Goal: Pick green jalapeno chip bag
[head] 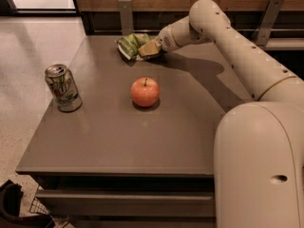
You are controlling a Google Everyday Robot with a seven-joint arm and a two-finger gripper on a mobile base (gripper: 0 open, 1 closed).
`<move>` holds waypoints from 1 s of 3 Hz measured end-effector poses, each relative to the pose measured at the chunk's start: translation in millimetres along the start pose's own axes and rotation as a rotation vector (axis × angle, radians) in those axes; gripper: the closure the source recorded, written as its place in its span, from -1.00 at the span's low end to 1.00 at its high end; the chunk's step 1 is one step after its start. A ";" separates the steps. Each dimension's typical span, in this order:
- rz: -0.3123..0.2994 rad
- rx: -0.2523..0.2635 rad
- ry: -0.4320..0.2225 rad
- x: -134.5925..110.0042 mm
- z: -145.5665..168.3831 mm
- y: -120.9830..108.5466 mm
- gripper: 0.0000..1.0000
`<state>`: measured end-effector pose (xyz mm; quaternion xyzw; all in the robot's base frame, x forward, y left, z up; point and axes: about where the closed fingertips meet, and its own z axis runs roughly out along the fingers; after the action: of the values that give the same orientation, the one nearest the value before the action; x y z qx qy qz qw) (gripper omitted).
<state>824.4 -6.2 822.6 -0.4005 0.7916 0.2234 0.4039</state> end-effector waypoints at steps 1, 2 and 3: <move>0.000 0.000 0.000 -2.5 -1.6 0.2 1.00; 0.000 0.000 0.000 -3.9 -2.7 0.2 1.00; 0.000 0.000 0.000 -4.3 -2.9 0.2 1.00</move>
Offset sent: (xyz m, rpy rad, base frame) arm -0.0031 -0.0010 0.0128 0.0066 -0.0174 0.0074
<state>824.4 -6.1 827.8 -0.4006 0.7915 0.2234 0.4038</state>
